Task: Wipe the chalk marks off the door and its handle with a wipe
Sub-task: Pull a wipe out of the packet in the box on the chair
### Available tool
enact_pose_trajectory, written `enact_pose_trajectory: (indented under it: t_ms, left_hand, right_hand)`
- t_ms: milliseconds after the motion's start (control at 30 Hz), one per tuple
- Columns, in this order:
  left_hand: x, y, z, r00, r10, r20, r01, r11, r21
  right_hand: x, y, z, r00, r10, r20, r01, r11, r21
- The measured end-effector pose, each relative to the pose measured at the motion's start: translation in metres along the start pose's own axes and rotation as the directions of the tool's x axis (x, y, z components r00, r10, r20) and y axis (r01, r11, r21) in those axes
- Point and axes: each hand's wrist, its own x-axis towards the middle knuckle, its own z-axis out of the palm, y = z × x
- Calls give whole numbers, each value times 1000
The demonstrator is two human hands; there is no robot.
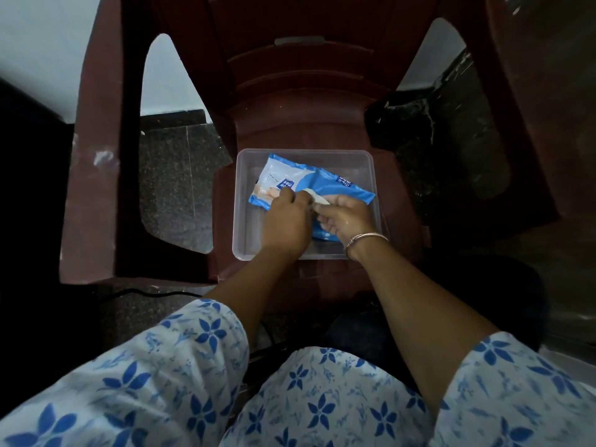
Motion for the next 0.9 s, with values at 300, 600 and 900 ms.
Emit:
enact_pose_trajectory:
  t_ms: [300, 600, 900]
  left_hand:
    - [1, -4, 9, 985, 82, 154, -88, 996, 30]
    - [6, -11, 9, 942, 182, 281, -240, 953, 187]
    - [-3, -21, 9, 948, 234, 214, -265, 956, 128]
  right_hand:
    - [14, 5, 5, 951, -266, -156, 179, 888, -423]
    - [18, 0, 4, 947, -320, -16, 237, 730, -641]
    - [18, -2, 7, 947, -303, 108, 282, 622, -731]
